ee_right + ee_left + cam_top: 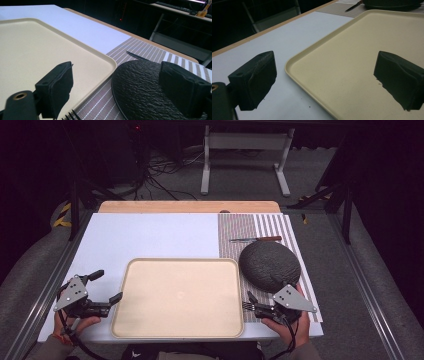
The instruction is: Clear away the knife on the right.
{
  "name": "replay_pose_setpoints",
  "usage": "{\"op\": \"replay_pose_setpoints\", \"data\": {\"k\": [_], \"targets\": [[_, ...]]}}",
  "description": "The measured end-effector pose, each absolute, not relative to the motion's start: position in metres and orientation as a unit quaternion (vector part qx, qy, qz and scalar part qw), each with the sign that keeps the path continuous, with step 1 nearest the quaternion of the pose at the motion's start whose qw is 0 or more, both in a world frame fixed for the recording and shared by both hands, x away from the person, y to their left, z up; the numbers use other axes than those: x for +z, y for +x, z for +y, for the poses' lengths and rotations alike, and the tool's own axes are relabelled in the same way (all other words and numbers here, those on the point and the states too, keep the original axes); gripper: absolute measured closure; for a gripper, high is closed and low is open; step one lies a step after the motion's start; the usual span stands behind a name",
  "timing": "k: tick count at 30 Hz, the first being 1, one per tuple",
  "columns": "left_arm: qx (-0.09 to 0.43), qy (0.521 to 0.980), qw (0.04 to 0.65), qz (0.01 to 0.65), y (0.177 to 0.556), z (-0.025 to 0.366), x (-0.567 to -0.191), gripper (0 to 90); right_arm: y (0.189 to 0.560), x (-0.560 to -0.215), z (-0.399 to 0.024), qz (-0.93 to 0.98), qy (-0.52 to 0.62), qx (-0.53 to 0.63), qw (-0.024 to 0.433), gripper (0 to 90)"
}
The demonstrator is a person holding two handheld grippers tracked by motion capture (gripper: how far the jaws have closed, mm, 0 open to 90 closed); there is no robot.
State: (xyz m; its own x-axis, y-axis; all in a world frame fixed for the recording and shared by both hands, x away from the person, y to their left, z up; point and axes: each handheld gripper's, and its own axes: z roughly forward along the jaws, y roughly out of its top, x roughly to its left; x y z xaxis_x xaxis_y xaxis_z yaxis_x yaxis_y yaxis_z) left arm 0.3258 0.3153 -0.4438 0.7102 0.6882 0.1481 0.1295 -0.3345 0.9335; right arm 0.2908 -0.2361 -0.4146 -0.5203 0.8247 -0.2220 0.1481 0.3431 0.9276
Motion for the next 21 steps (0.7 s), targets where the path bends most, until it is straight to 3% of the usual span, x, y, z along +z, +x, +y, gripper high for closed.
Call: {"op": "replay_pose_setpoints", "data": {"k": [21], "targets": [[0.278, 0.775, 0.501, 0.267, 0.327, 0.324, -0.445, 8.9, 0.327, -0.395, -0.242, 0.738, 0.341, 0.457, 0.361, 13.1]]}}
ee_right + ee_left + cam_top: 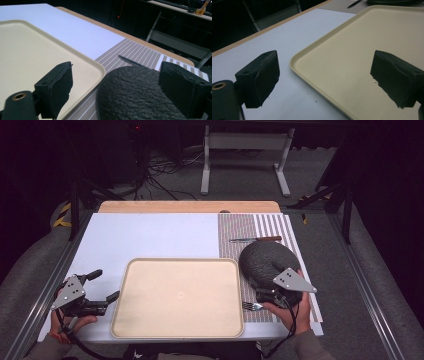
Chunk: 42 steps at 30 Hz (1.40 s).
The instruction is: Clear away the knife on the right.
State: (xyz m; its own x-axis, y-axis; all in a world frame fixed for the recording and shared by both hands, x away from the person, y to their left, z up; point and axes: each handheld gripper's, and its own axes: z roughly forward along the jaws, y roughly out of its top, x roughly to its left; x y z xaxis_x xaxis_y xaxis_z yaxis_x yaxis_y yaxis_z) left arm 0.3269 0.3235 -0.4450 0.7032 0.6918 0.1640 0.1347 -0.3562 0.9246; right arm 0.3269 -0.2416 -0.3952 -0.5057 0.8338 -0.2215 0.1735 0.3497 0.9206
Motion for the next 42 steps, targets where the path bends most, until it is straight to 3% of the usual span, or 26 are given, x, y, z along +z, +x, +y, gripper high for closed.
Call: {"op": "replay_pose_setpoints", "data": {"k": [10, 16, 19, 25, 40, 42], "targets": [[0.284, 0.773, 0.502, 0.266, 0.326, 0.323, -0.445, 6.4, 0.367, -0.375, -0.242, 0.744, 0.347, 0.443, 0.36, 16.2], [0.28, 0.78, 0.498, 0.257, 0.327, 0.321, -0.446, 6.4, 0.419, -0.366, -0.236, 0.777, 0.36, 0.405, 0.319, 17.4], [0.279, 0.777, 0.498, 0.266, 0.33, 0.322, -0.447, 6.4, 0.448, -0.366, -0.233, 0.794, 0.36, 0.379, 0.31, 22.1], [0.279, 0.78, 0.495, 0.263, 0.332, 0.321, -0.449, 6.1, 0.509, -0.381, -0.234, 0.818, 0.401, 0.322, 0.258, 23.0], [0.29, 0.787, 0.464, 0.286, 0.328, 0.323, -0.454, 6.1, 0.573, -0.419, -0.24, 0.848, 0.45, 0.233, 0.153, 27.7], [0.29, 0.787, 0.462, 0.288, 0.325, 0.324, -0.454, 6.1, 0.576, -0.422, -0.244, 0.848, 0.457, 0.22, 0.156, 27.2]]}}
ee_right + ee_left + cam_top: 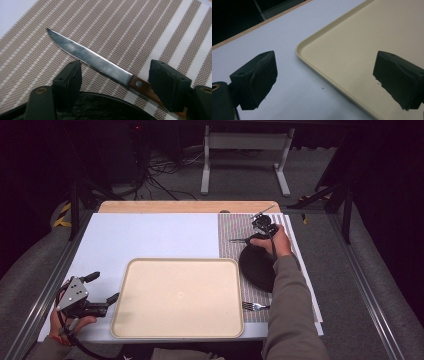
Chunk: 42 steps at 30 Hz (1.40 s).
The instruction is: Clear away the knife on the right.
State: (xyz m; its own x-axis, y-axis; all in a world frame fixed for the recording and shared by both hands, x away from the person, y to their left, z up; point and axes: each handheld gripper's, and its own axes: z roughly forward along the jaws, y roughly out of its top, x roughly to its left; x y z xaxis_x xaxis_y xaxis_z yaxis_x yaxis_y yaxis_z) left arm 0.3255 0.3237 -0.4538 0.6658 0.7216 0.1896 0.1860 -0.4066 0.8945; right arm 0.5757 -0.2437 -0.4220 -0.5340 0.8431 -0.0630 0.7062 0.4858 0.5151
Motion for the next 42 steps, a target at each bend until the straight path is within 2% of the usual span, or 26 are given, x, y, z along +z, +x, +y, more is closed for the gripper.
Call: {"op": "replay_pose_setpoints", "data": {"k": [4, 6, 9, 11, 14, 19, 25, 28, 29, 42], "targets": [[0.293, 0.788, 0.455, 0.293, 0.32, 0.326, -0.454, 6.2, 0.579, -0.425, -0.25, 0.843, 0.462, 0.229, 0.153, 28.7], [0.294, 0.788, 0.455, 0.294, 0.319, 0.327, -0.455, 6.4, 0.581, -0.426, -0.252, 0.84, 0.467, 0.225, 0.158, 33.2], [0.294, 0.788, 0.453, 0.296, 0.317, 0.328, -0.455, 6.3, 0.583, -0.43, -0.252, 0.837, 0.472, 0.219, 0.168, 33.5], [0.299, 0.788, 0.448, 0.298, 0.314, 0.331, -0.455, 6.3, 0.587, -0.433, -0.255, 0.836, 0.473, 0.227, 0.16, 30.4], [0.295, 0.787, 0.45, 0.302, 0.312, 0.332, -0.456, 6.3, 0.59, -0.432, -0.259, 0.834, 0.475, 0.227, 0.163, 35.3], [0.297, 0.789, 0.444, 0.302, 0.31, 0.333, -0.456, 6.4, 0.591, -0.433, -0.266, 0.828, 0.483, 0.237, 0.158, 37.2], [0.295, 0.791, 0.441, 0.303, 0.307, 0.332, -0.457, 6.4, 0.589, -0.431, -0.275, 0.825, 0.485, 0.242, 0.16, 53.9], [0.293, 0.794, 0.437, 0.304, 0.308, 0.331, -0.458, 6.7, 0.589, -0.431, -0.274, 0.83, 0.475, 0.247, 0.159, 67.6], [0.292, 0.795, 0.436, 0.304, 0.308, 0.331, -0.458, 6.7, 0.589, -0.431, -0.272, 0.831, 0.472, 0.249, 0.161, 75.4], [0.277, 0.803, 0.432, 0.304, 0.312, 0.329, -0.461, 6.7, 0.596, -0.436, -0.253, 0.828, 0.453, 0.254, 0.211, 77.5]]}}
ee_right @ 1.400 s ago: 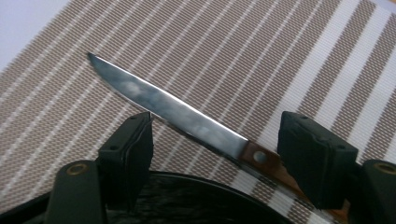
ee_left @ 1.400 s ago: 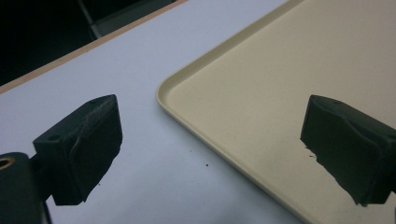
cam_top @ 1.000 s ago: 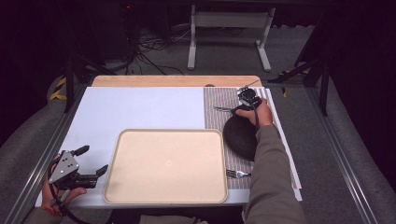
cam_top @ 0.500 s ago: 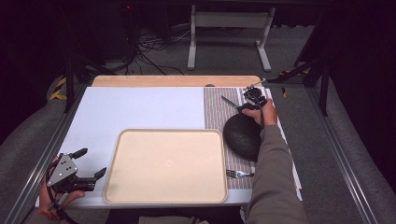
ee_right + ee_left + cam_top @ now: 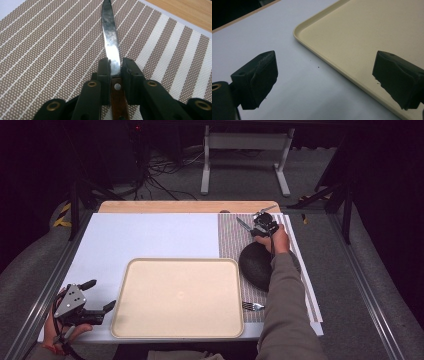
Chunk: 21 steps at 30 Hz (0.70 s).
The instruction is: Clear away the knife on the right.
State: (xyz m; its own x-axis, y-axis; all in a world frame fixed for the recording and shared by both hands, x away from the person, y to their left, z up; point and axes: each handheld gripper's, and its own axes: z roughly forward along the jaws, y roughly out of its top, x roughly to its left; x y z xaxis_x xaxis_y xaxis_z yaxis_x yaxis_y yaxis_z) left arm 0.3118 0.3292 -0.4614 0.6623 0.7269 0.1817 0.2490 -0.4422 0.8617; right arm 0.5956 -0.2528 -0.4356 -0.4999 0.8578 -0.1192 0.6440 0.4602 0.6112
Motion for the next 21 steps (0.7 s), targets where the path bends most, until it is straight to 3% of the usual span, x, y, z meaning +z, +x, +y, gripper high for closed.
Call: {"op": "replay_pose_setpoints", "data": {"k": [6, 10, 11, 12, 21], "targets": [[0.275, 0.804, 0.432, 0.303, 0.311, 0.328, -0.461, 6.7, 0.592, -0.434, -0.267, 0.824, 0.469, 0.255, 0.19, 66.5], [0.276, 0.804, 0.431, 0.302, 0.311, 0.327, -0.461, 6.7, 0.59, -0.434, -0.276, 0.821, 0.475, 0.269, 0.17, 69.6], [0.275, 0.805, 0.43, 0.301, 0.311, 0.327, -0.461, 6.7, 0.59, -0.434, -0.276, 0.821, 0.474, 0.268, 0.172, 77.1], [0.275, 0.805, 0.43, 0.301, 0.311, 0.327, -0.461, 6.7, 0.59, -0.435, -0.275, 0.823, 0.469, 0.269, 0.174, 78.2], [0.281, 0.804, 0.43, 0.299, 0.311, 0.328, -0.46, 7.0, 0.588, -0.436, -0.271, 0.83, 0.448, 0.263, 0.203, 78.5]]}}
